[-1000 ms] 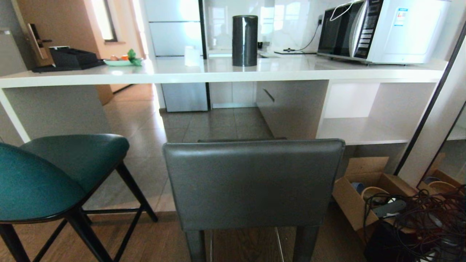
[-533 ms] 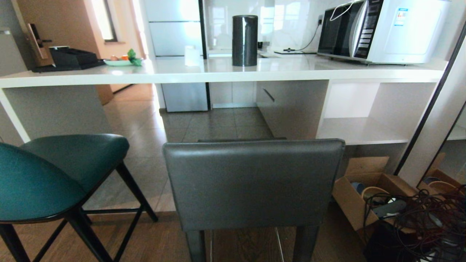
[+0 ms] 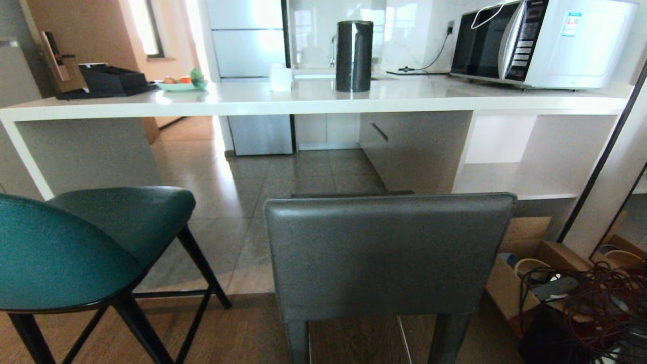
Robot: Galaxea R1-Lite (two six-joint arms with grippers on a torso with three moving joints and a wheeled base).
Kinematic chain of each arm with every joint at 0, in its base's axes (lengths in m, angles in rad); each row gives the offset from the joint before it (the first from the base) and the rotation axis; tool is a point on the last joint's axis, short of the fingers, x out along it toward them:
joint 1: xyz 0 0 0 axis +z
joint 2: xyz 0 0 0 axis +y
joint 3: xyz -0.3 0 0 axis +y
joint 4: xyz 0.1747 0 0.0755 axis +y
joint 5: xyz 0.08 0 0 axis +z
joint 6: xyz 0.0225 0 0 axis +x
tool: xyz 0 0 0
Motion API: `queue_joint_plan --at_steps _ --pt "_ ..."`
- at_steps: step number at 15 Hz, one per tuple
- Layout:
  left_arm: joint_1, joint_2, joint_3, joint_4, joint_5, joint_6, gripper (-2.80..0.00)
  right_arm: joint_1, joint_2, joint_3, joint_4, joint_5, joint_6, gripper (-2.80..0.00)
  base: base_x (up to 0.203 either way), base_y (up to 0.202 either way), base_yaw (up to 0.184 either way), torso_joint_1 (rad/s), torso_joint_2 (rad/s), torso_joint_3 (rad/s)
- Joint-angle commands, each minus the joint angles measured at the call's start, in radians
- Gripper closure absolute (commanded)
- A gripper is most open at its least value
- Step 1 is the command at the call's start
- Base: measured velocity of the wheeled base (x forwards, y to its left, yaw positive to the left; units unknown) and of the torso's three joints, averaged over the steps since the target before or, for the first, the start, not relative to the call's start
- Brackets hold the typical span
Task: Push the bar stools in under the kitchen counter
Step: Push the blue chair back under the dining table
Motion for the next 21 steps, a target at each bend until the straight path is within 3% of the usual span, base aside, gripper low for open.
queue_joint_plan --at_steps 1,21 --pt "0.0 0.001 0.003 0.0 0.0 0.0 0.0 0.0 0.002 0.005 0.0 0.0 -0.001 0.0 0.0 0.196 -0.001 -0.002 0.0 0.007" --pt "-0.001 0.001 0.003 0.0 0.0 -0.001 0.0 0.0 0.002 0.005 0.0 -0.001 0.001 0.0 0.0 0.197 -0.001 0.003 0.0 0.002"
